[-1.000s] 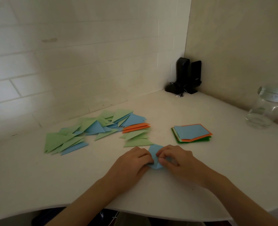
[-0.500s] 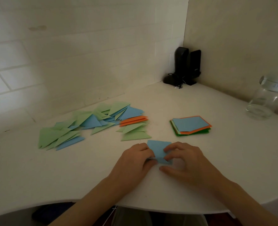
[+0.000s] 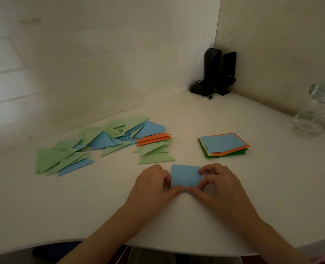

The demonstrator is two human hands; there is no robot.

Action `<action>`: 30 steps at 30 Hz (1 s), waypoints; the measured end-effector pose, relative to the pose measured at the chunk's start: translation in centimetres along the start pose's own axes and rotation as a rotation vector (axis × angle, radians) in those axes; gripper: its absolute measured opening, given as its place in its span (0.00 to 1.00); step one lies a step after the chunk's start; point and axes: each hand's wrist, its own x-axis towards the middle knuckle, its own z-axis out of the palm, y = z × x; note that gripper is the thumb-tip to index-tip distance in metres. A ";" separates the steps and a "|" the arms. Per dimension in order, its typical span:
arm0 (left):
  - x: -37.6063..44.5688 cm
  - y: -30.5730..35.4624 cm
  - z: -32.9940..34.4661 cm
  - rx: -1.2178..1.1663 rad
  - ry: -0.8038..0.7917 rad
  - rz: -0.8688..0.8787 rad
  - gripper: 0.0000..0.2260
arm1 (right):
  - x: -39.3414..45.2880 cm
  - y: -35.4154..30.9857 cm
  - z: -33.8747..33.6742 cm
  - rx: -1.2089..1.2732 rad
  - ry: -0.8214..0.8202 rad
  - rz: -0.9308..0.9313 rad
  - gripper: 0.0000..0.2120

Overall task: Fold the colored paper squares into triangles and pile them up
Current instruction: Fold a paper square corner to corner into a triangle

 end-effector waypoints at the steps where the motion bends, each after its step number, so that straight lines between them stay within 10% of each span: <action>1: 0.0 0.0 -0.1 0.007 -0.017 -0.006 0.17 | 0.0 0.1 0.1 0.000 0.000 -0.002 0.16; 18: -0.1 -0.9 -1.8 -0.274 -0.082 -0.052 0.09 | 0.7 0.6 -1.7 0.156 -0.181 -0.032 0.13; 30: -3.5 2.9 1.8 0.121 -0.013 0.257 0.26 | -0.2 1.0 -2.6 0.146 -0.124 -0.165 0.21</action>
